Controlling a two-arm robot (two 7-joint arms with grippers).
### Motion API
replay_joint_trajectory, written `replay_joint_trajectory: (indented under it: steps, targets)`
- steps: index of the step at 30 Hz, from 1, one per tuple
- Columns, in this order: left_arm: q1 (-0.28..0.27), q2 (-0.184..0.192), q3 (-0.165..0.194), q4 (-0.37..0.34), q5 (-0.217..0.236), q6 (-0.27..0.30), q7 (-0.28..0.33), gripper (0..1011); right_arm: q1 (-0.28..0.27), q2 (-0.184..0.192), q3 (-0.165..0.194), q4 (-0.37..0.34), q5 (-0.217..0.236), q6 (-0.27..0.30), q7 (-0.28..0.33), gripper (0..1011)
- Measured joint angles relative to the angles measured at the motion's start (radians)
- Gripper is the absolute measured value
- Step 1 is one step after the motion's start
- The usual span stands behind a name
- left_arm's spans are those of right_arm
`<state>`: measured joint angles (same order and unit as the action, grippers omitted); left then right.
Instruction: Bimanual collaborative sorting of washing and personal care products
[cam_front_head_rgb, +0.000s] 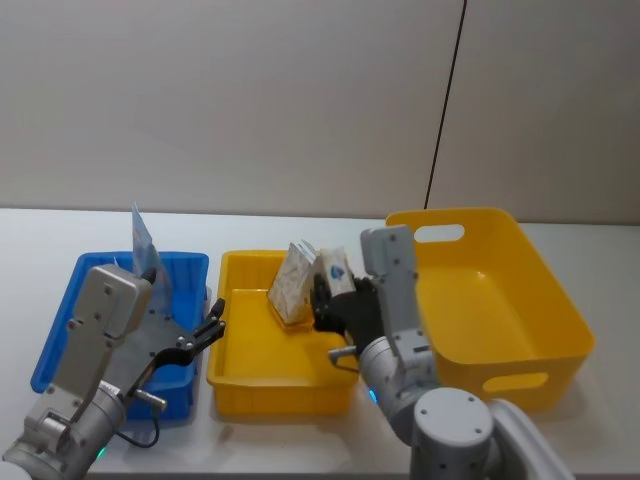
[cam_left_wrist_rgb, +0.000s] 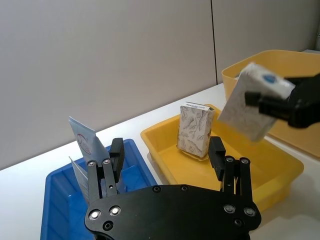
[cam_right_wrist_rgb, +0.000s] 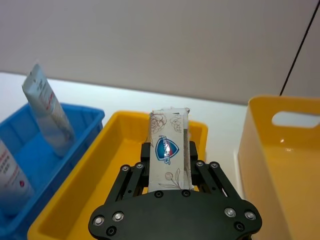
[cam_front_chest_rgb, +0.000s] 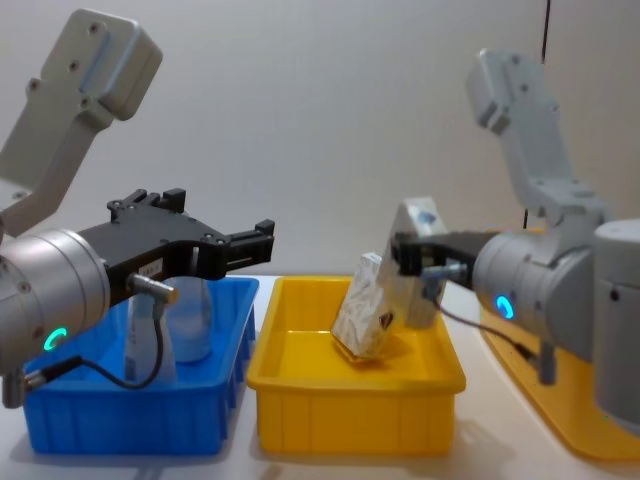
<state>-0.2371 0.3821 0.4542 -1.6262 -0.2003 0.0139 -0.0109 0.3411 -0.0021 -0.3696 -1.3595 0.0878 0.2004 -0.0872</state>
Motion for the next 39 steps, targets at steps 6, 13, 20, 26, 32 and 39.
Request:
replay_joint_trajectory:
  steps: [6, 13, 20, 26, 32, 39]
  targets:
    - [0.0, 0.0, 0.0, 0.0, 0.0, 0.0, 0.0, 1001, -0.01, 0.022, 0.019, -0.04, -0.011, -0.045, 0.002, 361]
    - [0.0, 0.0, 0.0, 0.0, 0.0, 0.0, 0.0, 1001, -0.026, 0.054, 0.062, -0.096, -0.024, -0.047, -0.015, 361]
    - [0.0, 0.0, 0.0, 0.0, 0.0, 0.0, 0.0, 1001, -0.037, 0.08, 0.112, -0.136, -0.025, 0.003, -0.027, 361]
    - [0.0, 0.0, 0.0, 0.0, 0.0, 0.0, 0.0, 1001, -0.041, 0.096, 0.148, -0.15, -0.018, 0.051, -0.029, 361]
    - [0.0, 0.0, 0.0, 0.0, 0.0, 0.0, 0.0, 1001, -0.042, 0.106, 0.175, -0.147, -0.005, 0.093, -0.019, 361]
    - [0.0, 0.0, 0.0, 0.0, 0.0, 0.0, 0.0, 1001, -0.038, 0.114, 0.195, -0.134, 0.003, 0.128, -0.007, 362]
